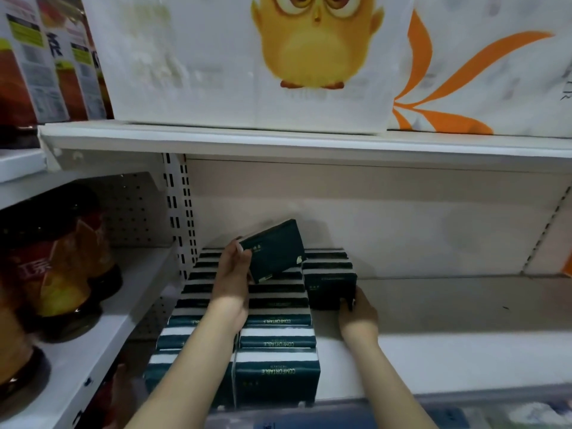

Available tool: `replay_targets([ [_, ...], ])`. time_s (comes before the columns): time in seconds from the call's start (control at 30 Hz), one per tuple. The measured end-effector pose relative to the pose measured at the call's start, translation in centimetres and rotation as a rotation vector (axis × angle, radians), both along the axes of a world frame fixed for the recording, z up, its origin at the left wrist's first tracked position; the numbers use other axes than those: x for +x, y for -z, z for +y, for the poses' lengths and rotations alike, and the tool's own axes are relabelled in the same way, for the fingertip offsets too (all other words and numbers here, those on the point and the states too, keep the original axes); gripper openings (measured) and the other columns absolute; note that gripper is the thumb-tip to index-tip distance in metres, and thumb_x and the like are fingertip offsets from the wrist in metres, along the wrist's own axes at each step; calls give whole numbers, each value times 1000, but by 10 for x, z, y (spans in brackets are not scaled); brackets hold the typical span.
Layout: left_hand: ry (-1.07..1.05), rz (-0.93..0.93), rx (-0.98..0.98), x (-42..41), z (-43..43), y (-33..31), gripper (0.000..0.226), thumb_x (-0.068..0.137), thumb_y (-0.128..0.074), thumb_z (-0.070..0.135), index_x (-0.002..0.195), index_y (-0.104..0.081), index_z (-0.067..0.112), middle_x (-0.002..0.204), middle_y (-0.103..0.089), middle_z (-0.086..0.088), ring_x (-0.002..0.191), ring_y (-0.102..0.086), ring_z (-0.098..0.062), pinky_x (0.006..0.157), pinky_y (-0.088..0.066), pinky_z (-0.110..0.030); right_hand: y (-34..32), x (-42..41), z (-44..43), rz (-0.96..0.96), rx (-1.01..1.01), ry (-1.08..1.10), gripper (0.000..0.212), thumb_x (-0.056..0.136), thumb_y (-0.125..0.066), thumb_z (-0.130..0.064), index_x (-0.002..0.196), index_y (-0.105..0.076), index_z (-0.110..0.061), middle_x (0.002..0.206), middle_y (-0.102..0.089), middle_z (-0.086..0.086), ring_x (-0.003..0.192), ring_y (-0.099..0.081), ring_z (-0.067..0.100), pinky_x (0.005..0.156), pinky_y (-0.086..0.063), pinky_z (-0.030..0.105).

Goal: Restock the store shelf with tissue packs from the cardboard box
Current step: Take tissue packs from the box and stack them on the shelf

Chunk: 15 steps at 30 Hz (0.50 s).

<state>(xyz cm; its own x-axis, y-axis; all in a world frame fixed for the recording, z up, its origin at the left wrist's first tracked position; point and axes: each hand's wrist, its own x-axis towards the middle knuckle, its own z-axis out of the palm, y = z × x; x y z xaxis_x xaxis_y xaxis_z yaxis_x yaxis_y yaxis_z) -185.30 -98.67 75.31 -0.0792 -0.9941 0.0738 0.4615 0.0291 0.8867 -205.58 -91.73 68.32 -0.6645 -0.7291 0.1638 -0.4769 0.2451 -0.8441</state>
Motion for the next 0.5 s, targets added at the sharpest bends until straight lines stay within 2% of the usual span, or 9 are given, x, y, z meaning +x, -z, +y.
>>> replay_targets([
  [0.17,25,-52,-9,-1,4,0,30,96,-55,21,126,-56,23,132,-60,-3,124,-53,-21,113,-36,-41,-3,-8,-6,-83,168,-52,47,97,-43,-12,144,-37,-18,121,-60,21,104,-59,38,77,-45,31],
  [0.23,31,-100,-19,-2,6,0,33,94,-58,26,127,-54,25,135,-57,-2,127,-51,-21,114,-34,-43,-6,-14,-5,-120,216,-97,50,97,-42,-12,146,-33,-20,129,-57,19,108,-58,37,80,-46,32],
  [0.3,35,-142,-32,-3,8,-1,27,94,-58,29,121,-55,31,134,-56,1,127,-50,-21,113,-34,-44,-11,-17,-2,-210,214,-139,55,98,-44,-14,150,-26,-21,141,-50,14,120,-52,35,94,-47,38],
  [0.37,32,-174,-62,-4,10,-2,14,95,-57,29,107,-57,36,124,-58,3,121,-52,-22,110,-38,-45,-17,-16,1,-307,105,-76,60,99,-47,-13,153,-21,-18,151,-38,11,132,-43,35,106,-41,42],
  [0.4,27,-189,-74,-4,11,-3,12,96,-56,29,103,-57,38,122,-59,3,119,-53,-22,108,-40,-45,-21,-13,4,-308,-12,-2,57,99,-48,-12,151,-25,-16,151,-37,12,133,-42,35,108,-39,42],
  [0.47,19,-212,-82,-5,14,-5,14,95,-57,33,106,-56,42,126,-58,2,119,-53,-21,106,-41,-44,-36,-3,11,-219,-283,75,44,98,-52,-11,141,-43,-9,141,-48,13,128,-47,30,105,-41,38],
  [0.5,22,-217,-84,-5,14,-6,16,94,-57,35,109,-55,41,129,-57,1,120,-52,-21,106,-41,-43,-48,3,14,-179,-364,50,37,97,-53,-12,134,-51,-8,134,-54,11,124,-51,27,100,-43,30],
])
